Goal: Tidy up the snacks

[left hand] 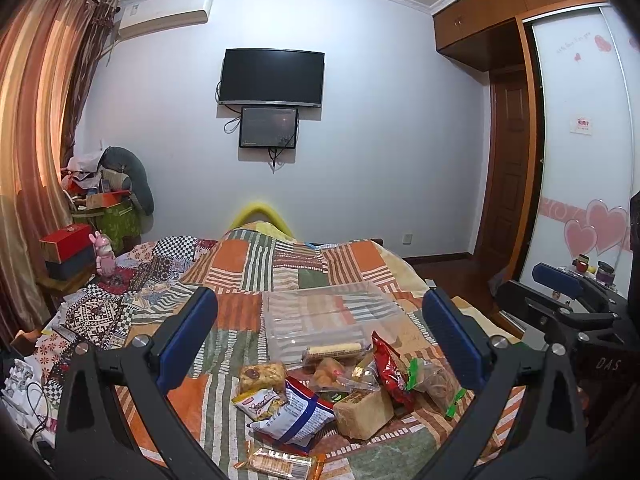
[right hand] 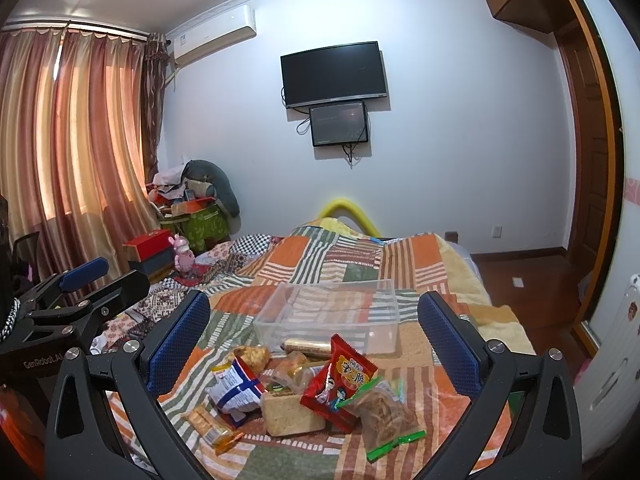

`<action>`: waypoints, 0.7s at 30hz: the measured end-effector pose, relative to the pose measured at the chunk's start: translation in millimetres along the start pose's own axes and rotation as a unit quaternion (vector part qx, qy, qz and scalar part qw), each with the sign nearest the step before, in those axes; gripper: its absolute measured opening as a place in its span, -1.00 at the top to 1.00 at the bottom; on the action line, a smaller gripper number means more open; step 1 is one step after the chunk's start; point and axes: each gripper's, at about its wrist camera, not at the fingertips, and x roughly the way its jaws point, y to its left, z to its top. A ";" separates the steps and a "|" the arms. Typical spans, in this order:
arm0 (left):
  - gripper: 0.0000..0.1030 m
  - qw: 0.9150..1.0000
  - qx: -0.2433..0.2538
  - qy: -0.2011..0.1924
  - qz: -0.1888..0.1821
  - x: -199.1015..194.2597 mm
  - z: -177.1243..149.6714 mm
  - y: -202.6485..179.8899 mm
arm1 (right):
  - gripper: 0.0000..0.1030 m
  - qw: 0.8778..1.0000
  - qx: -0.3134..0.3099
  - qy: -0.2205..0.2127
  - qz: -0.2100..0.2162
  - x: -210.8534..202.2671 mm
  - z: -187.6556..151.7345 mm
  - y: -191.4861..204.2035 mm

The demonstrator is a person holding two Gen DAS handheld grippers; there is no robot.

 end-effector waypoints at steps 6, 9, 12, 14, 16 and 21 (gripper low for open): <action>-1.00 1.000 0.002 -0.005 0.002 -1.3 1.1 -0.2 | -1.00 1.000 0.000 0.000 0.001 0.2 0.8 0.0; -1.00 1.000 0.001 -0.007 0.004 -2.0 1.2 -0.1 | -1.00 1.000 -0.001 -0.001 0.001 0.1 1.9 0.4; -1.00 1.000 0.001 -0.007 0.005 -2.4 1.1 -0.3 | -1.00 1.000 0.000 -0.001 0.002 -0.2 2.6 1.0; -1.00 1.000 -0.001 -0.009 0.005 -3.1 1.4 0.1 | -1.00 1.000 -0.001 -0.001 0.001 -0.4 2.9 1.4; -1.00 1.000 -0.002 -0.011 0.005 -3.9 1.4 0.4 | -1.00 1.000 0.000 -0.001 0.002 -0.6 2.1 1.2; -1.00 1.000 -0.003 -0.012 0.006 -5.4 1.7 1.4 | -1.00 1.000 0.002 -0.001 0.004 -1.2 3.1 3.0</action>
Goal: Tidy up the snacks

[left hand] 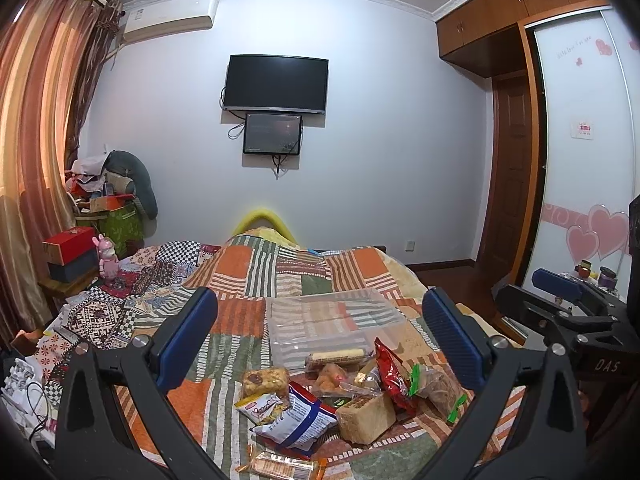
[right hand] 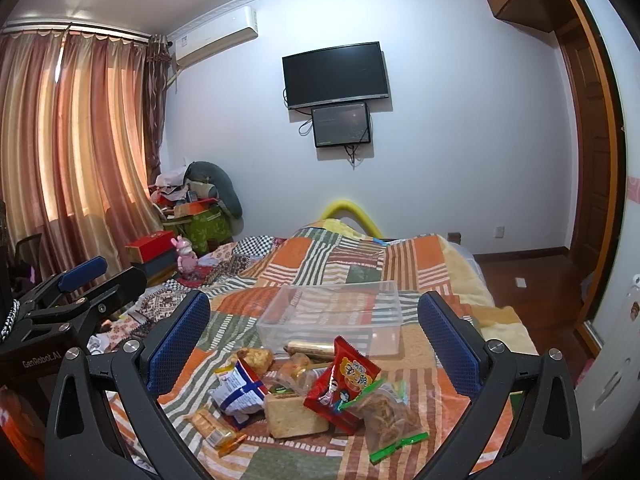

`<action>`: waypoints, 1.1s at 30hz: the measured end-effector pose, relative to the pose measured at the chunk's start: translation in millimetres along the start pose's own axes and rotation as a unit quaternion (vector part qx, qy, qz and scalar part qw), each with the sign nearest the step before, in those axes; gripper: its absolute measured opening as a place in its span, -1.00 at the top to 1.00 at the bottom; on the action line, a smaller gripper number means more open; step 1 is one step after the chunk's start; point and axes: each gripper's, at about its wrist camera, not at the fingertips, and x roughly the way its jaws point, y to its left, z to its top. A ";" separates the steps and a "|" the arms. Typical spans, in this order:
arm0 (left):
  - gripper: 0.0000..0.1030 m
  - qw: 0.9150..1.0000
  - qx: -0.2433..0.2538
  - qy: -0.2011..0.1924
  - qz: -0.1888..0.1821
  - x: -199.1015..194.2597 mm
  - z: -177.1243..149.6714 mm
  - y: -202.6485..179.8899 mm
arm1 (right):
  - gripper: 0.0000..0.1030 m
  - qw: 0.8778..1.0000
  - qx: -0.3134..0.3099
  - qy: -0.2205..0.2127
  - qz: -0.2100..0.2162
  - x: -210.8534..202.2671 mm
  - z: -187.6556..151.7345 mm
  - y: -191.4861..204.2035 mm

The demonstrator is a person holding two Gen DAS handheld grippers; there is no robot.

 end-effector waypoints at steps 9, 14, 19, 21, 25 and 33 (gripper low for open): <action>-1.00 1.000 0.000 0.001 -0.001 0.2 -0.1 0.4 | -1.00 1.000 -0.001 0.000 0.002 -0.5 -0.9 0.1; -1.00 1.000 0.000 0.001 -0.001 0.5 -0.1 -0.1 | -1.00 1.000 0.000 -0.001 0.003 -1.2 -0.8 -0.1; -1.00 1.000 0.001 0.003 -0.003 1.3 -0.4 -0.7 | -1.00 1.000 0.001 -0.001 0.003 -1.2 -1.3 -0.1; -1.00 1.000 0.001 0.003 -0.003 1.1 -0.3 -0.9 | -1.00 1.000 0.001 -0.001 0.003 -1.2 -1.6 -0.1; -1.00 1.000 0.000 0.003 -0.005 2.0 -0.7 -0.2 | -1.00 1.000 0.003 0.001 0.001 0.7 -2.2 -1.8; -1.00 1.000 -0.003 0.016 0.004 10.7 -5.3 4.7 | -1.00 1.000 0.006 0.022 0.002 10.7 -7.1 -7.5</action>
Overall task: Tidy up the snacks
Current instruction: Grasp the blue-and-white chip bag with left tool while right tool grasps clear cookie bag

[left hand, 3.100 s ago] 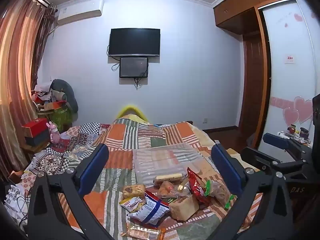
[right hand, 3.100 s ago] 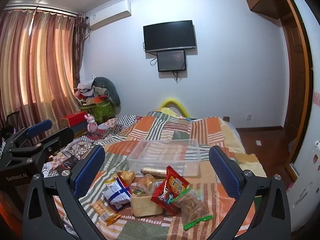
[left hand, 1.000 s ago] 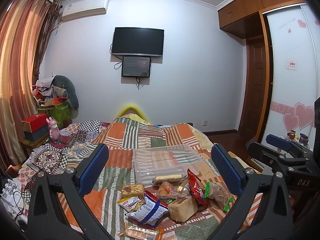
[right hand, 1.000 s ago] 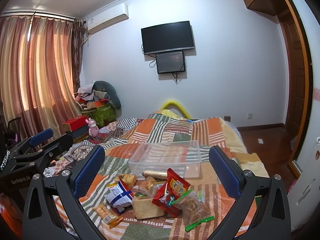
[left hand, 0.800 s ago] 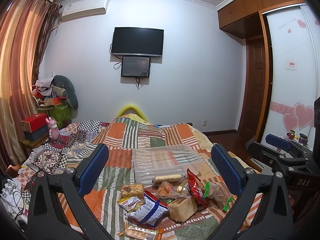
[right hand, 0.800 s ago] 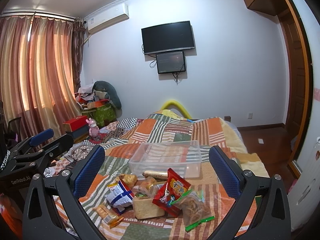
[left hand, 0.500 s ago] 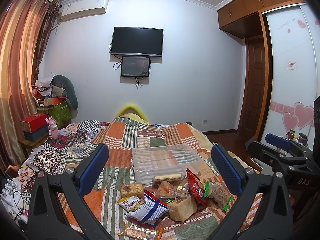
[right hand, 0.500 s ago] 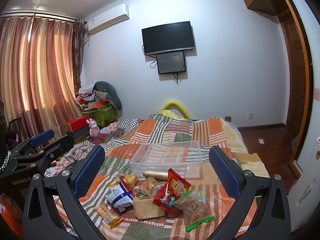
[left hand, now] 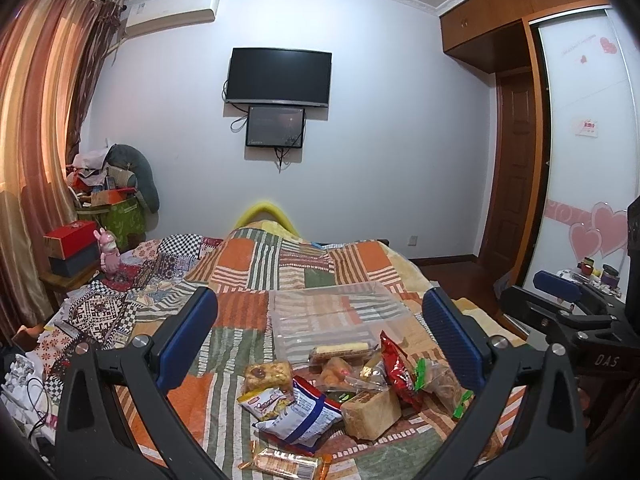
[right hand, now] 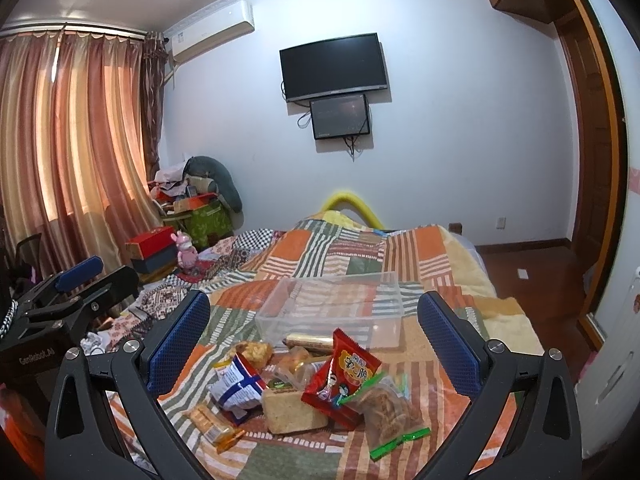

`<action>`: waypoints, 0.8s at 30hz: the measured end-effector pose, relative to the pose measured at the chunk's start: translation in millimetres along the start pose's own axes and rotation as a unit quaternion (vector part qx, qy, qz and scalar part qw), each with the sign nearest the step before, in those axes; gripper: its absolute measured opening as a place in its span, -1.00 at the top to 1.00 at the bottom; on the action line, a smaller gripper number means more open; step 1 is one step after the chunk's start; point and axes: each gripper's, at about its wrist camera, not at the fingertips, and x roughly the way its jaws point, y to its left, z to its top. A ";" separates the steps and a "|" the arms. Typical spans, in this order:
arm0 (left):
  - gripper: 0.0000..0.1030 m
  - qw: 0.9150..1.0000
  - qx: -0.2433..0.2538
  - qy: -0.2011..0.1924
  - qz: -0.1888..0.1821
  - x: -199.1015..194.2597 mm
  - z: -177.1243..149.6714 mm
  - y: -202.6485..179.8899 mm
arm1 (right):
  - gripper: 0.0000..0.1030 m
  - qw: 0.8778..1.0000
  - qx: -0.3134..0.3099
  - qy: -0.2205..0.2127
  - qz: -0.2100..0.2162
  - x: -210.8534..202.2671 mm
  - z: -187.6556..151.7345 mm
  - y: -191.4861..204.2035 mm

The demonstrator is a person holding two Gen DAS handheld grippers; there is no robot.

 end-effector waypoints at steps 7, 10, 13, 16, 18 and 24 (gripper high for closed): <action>-0.62 0.999 0.010 0.041 -0.002 21.2 -7.0 13.6 | -0.76 0.999 0.001 0.036 -0.006 11.0 -12.5 -11.4; -0.45 0.997 0.027 0.076 0.000 38.9 -15.7 21.4 | -0.70 0.998 0.006 0.056 -0.010 17.4 -18.4 -21.3; -0.37 0.993 0.034 0.115 -0.006 58.8 -25.9 29.7 | -0.67 0.997 0.013 0.078 -0.016 25.1 -24.6 -30.4; -0.34 0.987 0.026 0.158 -0.012 79.5 -39.4 42.4 | -0.65 0.994 0.016 0.103 -0.024 33.5 -33.7 -39.9; -0.32 0.983 0.022 0.184 -0.011 92.0 -50.4 50.0 | -0.64 0.992 0.016 0.121 -0.030 39.4 -40.3 -45.1; -0.33 0.968 0.019 0.250 -0.014 123.1 -85.2 58.6 | -0.64 0.981 0.038 0.186 -0.045 61.2 -65.7 -66.0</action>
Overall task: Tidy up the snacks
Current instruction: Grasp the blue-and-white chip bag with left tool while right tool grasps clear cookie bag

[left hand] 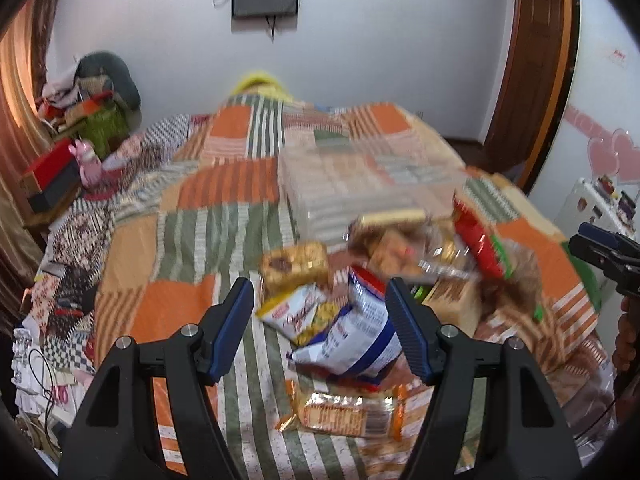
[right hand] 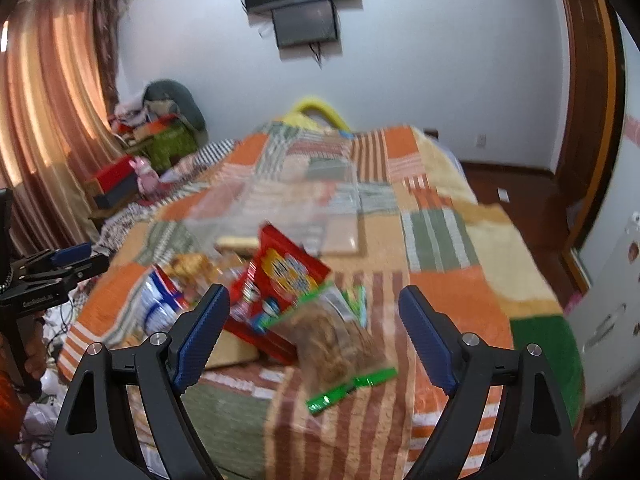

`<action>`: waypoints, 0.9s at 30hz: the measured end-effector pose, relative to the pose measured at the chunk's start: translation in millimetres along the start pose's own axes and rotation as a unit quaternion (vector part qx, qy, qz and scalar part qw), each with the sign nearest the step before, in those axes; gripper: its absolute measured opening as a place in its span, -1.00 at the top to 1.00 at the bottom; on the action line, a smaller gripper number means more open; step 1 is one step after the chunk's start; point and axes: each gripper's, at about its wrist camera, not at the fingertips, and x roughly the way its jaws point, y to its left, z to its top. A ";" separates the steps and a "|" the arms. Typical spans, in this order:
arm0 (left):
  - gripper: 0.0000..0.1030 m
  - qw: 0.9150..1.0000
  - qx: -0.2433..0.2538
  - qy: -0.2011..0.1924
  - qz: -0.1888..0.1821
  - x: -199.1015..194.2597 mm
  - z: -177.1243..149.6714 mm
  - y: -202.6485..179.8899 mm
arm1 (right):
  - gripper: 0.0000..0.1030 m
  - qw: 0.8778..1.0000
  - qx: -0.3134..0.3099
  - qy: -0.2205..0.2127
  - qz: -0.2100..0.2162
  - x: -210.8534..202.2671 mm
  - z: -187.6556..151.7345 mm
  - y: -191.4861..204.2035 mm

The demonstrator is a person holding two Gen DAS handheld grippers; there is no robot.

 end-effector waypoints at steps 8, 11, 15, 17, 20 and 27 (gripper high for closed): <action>-0.47 0.997 0.018 0.068 -0.039 37.5 -19.6 -12.3 | -0.64 0.998 0.012 0.065 -0.002 33.2 -14.9 -9.9; -0.61 0.995 0.040 0.084 -0.042 50.0 -24.6 -21.2 | -0.64 0.996 0.012 0.084 0.000 44.3 -18.4 -12.0; -0.66 0.992 0.052 0.107 -0.043 65.9 -28.7 -27.7 | -0.64 0.995 0.015 0.101 0.005 55.0 -21.0 -15.4; -0.66 0.991 0.053 0.118 -0.043 74.7 -30.6 -28.8 | -0.64 0.994 0.016 0.108 0.008 60.4 -22.1 -16.6; -0.66 0.990 0.049 0.126 -0.044 84.8 -32.3 -29.5 | -0.64 0.993 0.017 0.117 0.011 67.0 -23.1 -17.5; -0.43 0.990 0.038 0.121 -0.054 92.7 -32.5 -27.8 | -0.29 0.992 0.019 0.120 0.017 69.1 -25.5 -19.5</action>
